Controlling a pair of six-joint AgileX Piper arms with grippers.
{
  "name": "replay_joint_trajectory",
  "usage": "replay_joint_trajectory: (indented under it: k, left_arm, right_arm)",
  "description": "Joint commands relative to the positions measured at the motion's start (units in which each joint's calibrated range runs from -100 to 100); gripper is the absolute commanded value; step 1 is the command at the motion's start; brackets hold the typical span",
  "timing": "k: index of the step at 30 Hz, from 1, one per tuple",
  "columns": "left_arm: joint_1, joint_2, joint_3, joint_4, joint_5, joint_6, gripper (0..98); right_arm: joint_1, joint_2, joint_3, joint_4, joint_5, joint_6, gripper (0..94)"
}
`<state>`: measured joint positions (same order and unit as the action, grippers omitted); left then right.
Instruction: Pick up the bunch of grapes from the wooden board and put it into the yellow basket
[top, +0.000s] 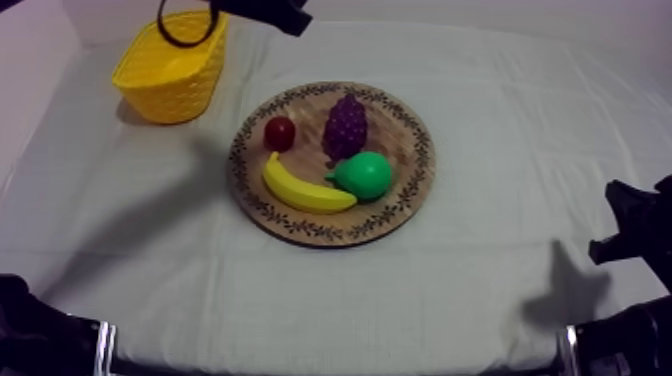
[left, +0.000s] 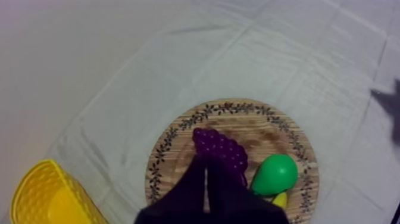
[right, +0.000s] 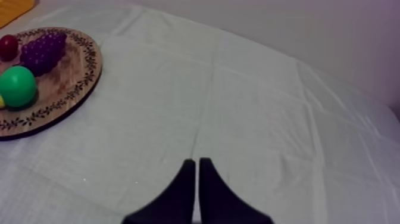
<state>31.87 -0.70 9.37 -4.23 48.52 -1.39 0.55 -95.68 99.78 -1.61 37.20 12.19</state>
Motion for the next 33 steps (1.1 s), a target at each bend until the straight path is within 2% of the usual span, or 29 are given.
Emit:
replay_joint_trajectory:
  k: [1, 9, 21, 25, 33]
  left_arm:
    - [0.02, 2.54, -3.87, 0.05, 1.25, -0.26, 0.0]
    - [-0.17, 9.14, -13.55, -0.04, 8.29, -0.90, 0.0]
    - [0.07, 13.26, -20.38, 0.35, 12.54, 0.20, 0.0]
    - [0.08, 13.80, -21.41, 0.57, 15.04, 3.59, 0.0]
    - [0.50, 14.52, -22.26, 0.22, 20.86, 13.12, 0.0]
  right_arm:
    - [-0.01, 0.00, -0.01, -0.02, -0.03, -0.01, 0.5]
    - [-0.01, 0.00, -0.01, -0.02, -0.03, -0.01, 0.5]
    - [-0.01, 0.00, -0.01, -0.02, -0.03, -0.01, 0.5]
    - [-0.01, 0.00, -0.01, -0.02, -0.03, -0.01, 0.5]
    - [-0.01, 0.00, -0.01, -0.02, -0.03, -0.01, 0.5]
